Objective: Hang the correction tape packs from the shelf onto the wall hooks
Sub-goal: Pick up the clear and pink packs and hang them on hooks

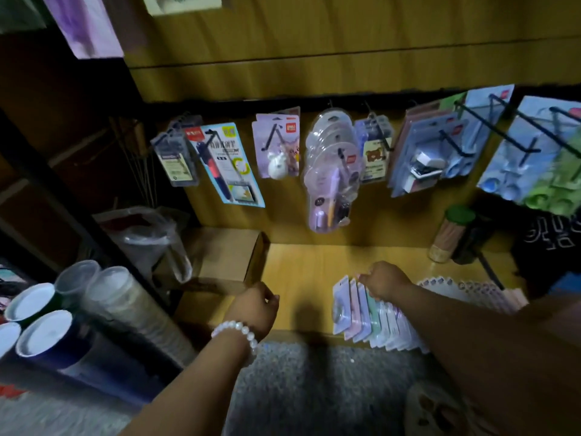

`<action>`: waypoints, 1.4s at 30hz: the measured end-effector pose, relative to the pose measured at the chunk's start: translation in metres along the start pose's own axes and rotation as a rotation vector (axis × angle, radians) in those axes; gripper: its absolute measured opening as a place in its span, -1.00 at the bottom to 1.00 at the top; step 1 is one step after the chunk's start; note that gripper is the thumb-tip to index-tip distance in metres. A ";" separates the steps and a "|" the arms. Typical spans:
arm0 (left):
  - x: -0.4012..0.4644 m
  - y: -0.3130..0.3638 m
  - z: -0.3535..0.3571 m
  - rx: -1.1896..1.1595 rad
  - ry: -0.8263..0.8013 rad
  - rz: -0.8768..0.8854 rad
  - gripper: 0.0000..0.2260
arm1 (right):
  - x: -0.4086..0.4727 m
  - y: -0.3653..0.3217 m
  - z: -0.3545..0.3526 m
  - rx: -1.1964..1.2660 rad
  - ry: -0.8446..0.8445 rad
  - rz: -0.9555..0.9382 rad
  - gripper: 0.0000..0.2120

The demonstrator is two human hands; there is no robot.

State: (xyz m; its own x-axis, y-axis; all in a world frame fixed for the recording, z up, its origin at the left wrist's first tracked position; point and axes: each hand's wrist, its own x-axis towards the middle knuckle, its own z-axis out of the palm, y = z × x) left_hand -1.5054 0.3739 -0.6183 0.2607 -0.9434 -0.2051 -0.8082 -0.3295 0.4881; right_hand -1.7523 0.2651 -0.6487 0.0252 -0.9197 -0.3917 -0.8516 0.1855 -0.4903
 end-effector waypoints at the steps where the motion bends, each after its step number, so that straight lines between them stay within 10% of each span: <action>1: 0.004 0.001 0.006 0.005 -0.013 -0.003 -0.82 | 0.006 0.004 0.004 0.014 0.004 0.022 -0.65; 42: 0.040 -0.040 0.087 -0.146 -0.245 -0.155 -0.78 | 0.057 0.005 0.095 -0.107 0.034 0.272 -0.64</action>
State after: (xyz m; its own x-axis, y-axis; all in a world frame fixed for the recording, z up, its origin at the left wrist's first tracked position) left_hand -1.5080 0.3524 -0.7201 0.2253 -0.8500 -0.4761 -0.6797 -0.4872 0.5483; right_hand -1.7054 0.2465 -0.7472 -0.2272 -0.8526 -0.4706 -0.8753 0.3906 -0.2852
